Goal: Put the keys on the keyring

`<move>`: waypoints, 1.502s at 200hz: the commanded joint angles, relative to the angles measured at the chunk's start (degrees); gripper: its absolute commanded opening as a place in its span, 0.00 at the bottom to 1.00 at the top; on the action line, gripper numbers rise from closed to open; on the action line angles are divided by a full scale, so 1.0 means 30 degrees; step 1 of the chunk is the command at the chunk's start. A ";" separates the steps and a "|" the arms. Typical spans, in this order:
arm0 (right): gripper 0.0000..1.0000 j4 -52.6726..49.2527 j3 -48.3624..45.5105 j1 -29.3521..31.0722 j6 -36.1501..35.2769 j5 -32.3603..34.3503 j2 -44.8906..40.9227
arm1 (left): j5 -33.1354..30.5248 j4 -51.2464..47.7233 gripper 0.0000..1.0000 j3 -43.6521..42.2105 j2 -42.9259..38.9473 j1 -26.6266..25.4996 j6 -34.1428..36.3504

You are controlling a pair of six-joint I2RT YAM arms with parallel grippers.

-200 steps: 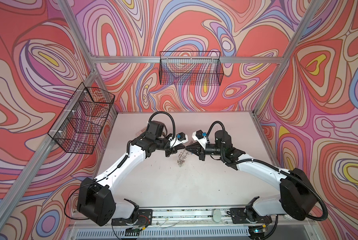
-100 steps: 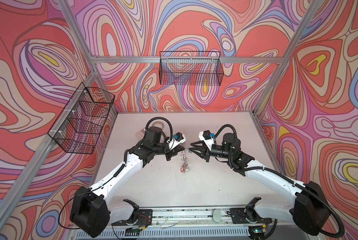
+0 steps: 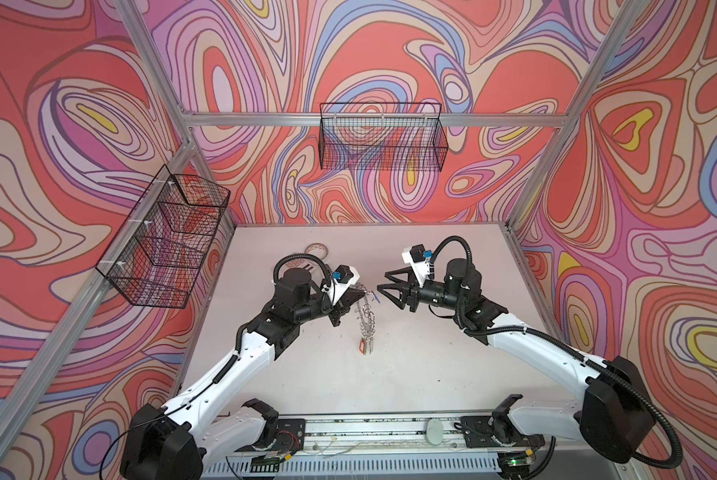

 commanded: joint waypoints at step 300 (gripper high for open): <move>0.00 0.0129 -0.0298 0.0207 0.3023 -0.0978 0.2312 | -0.2839 0.2970 0.00 -0.0901 -0.1079 -0.1083 -0.0887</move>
